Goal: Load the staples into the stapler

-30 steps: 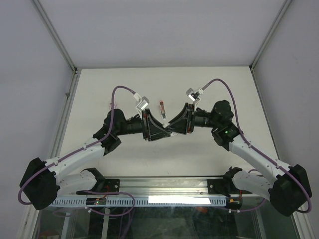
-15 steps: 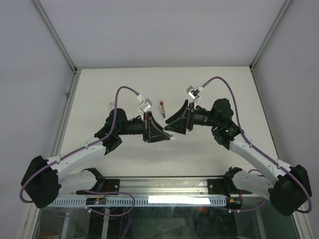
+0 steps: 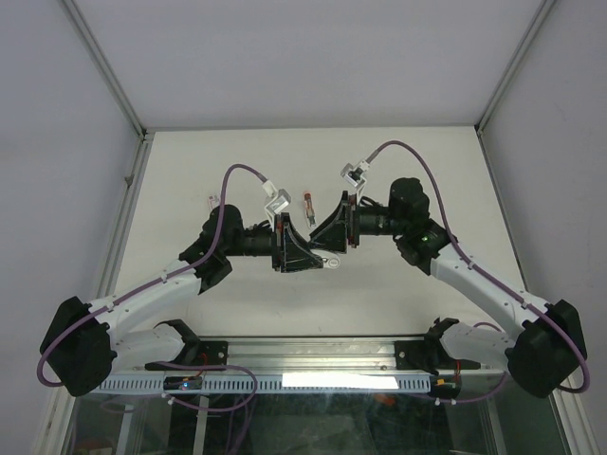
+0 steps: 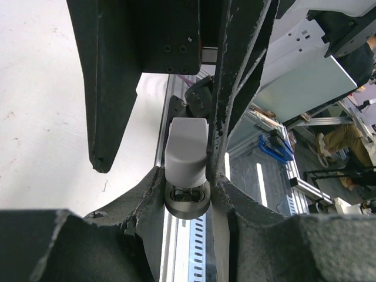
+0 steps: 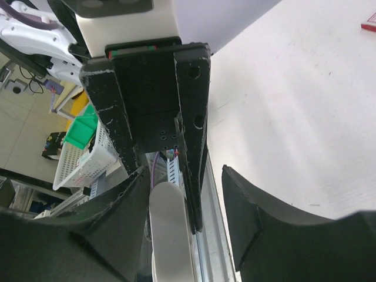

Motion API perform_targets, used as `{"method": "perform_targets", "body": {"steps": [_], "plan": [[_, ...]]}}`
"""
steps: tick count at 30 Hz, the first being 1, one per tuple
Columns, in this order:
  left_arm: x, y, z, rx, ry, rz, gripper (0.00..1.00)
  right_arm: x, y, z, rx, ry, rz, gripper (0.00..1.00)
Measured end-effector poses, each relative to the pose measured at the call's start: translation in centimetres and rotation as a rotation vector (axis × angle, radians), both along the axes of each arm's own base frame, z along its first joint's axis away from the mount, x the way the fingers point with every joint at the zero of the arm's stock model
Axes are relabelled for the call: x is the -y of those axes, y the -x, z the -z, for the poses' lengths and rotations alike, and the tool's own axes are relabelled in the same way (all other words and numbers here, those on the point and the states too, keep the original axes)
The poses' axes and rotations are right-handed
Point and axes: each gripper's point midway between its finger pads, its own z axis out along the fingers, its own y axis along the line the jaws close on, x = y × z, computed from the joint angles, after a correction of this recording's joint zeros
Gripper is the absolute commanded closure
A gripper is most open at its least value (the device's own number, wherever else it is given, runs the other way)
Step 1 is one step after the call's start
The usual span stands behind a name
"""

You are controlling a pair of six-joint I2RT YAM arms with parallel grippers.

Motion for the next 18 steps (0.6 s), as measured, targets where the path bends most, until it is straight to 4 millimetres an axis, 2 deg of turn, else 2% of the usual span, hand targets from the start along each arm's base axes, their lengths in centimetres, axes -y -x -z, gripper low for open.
{"method": "perform_targets", "body": {"steps": [13,15,18], "plan": [[-0.09,-0.13,0.75,-0.007,-0.028,-0.01,1.0,0.07,0.73,0.94,-0.011,0.03,-0.038,0.48],[-0.11,-0.15,0.85,-0.01,-0.031,-0.012,1.0,0.09,0.81,0.94,-0.007,0.03,-0.043,0.52],[-0.13,-0.36,1.0,-0.013,-0.038,-0.026,1.0,0.1,0.97,0.93,-0.005,0.029,-0.053,0.64]]}}
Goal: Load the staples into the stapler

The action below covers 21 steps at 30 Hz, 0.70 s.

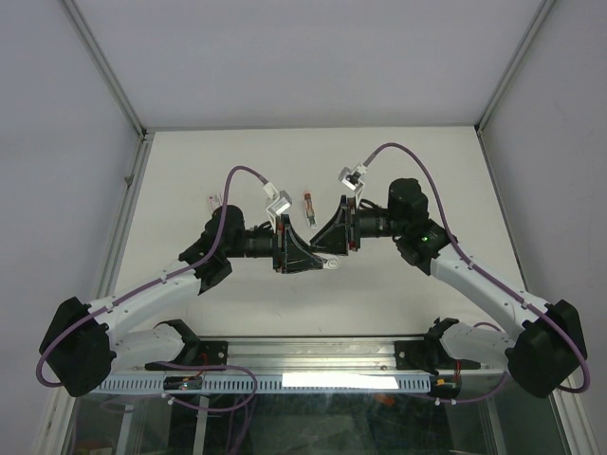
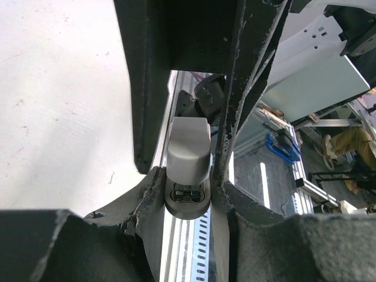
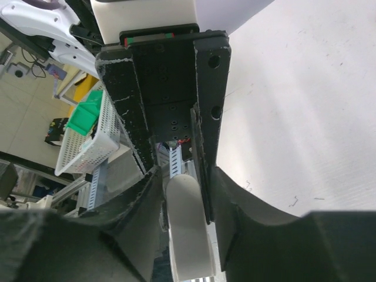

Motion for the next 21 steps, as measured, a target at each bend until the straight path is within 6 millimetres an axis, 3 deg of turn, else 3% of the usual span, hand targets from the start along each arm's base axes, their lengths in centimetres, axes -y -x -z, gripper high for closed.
{"method": "perform_targets", "body": {"steps": [5,10,21], "plan": [[-0.1,-0.3,-0.1,0.009,-0.002,-0.022,1.0,0.0,0.2,-0.1,0.012,-0.003,-0.013,0.81],[-0.2,-0.2,-0.3,0.026,0.0,-0.026,1.0,0.1,0.1,-0.4,0.027,-0.008,0.004,0.91],[-0.3,-1.0,-1.3,0.073,0.029,-0.071,1.0,1.9,-2.0,-3.1,0.044,-0.091,0.196,0.91]]}}
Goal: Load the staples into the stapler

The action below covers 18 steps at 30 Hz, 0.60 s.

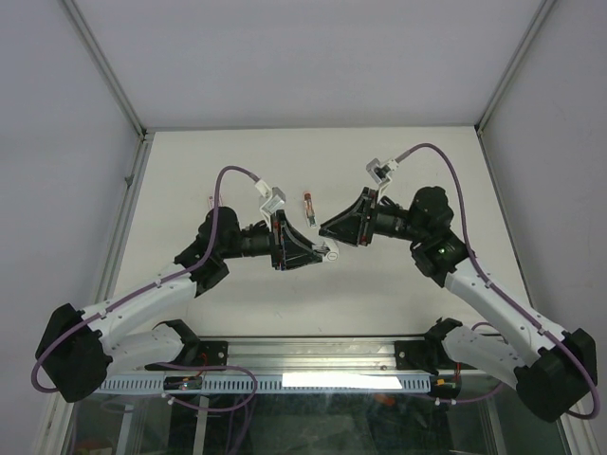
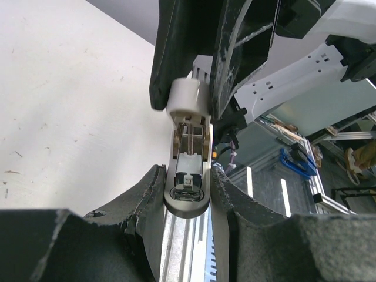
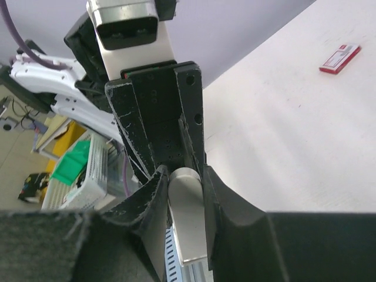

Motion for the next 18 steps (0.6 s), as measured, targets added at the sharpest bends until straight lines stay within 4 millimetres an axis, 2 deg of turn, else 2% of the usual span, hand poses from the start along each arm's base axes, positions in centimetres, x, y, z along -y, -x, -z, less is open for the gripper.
{"method": "perform_targets", "body": {"steps": [6,12,15,18], "plan": [[-0.3,-0.2,0.2,0.018,0.007,-0.024,1.0,1.5,-0.6,-0.8,0.019,-0.056,0.124,0.9],[-0.5,-0.5,1.1,0.013,0.001,-0.05,0.95,2.5,-1.5,-0.4,0.009,-0.102,0.23,0.89],[-0.6,-0.6,1.5,0.01,-0.002,-0.061,0.84,2.8,-1.9,-0.2,-0.001,-0.117,0.265,0.89],[-0.8,-0.4,2.3,-0.006,-0.017,-0.061,0.52,3.0,-2.6,-0.5,0.001,-0.135,0.307,0.89]]}}
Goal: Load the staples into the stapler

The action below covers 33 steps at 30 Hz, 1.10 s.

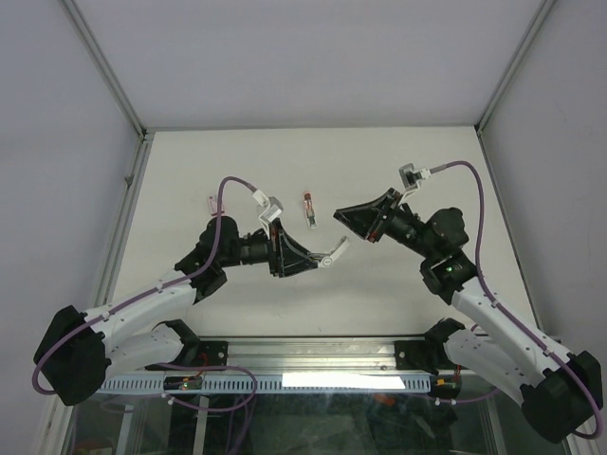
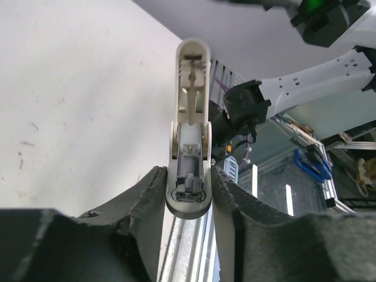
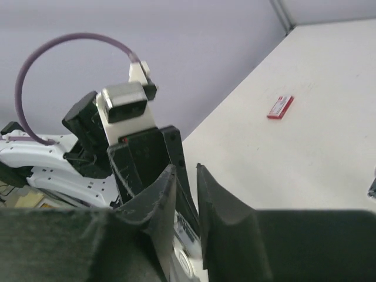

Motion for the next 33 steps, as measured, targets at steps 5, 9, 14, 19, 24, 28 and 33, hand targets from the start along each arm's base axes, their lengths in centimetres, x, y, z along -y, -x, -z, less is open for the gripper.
{"method": "perform_targets", "body": {"steps": [5,9,14,19,24,28,33], "plan": [[-0.4,0.5,2.0,-0.053,-0.048,0.001,0.4,0.6,-0.8,-1.5,0.043,-0.043,0.049,0.89],[-0.7,0.7,1.2,-0.034,-0.034,0.0,0.52,0.6,-0.8,-1.7,0.049,-0.048,0.05,0.89],[-0.8,0.7,1.0,-0.021,-0.038,-0.001,0.47,0.6,-0.8,-1.7,0.048,-0.046,0.051,0.87],[-0.8,0.2,2.4,-0.042,-0.081,-0.029,0.36,0.8,-0.9,-0.9,0.041,-0.015,0.062,0.7],[-1.0,-0.8,4.0,-0.057,-0.133,-0.081,0.28,0.9,-1.1,1.8,0.014,0.096,0.07,0.48],[-1.4,-1.9,7.4,-0.115,-0.242,-0.157,0.21,1.2,-1.4,5.6,-0.061,0.215,0.077,0.4],[-1.0,-0.5,11.8,-0.182,-0.396,-0.183,0.17,2.1,-1.3,9.6,-0.149,0.311,0.102,0.37]]}}
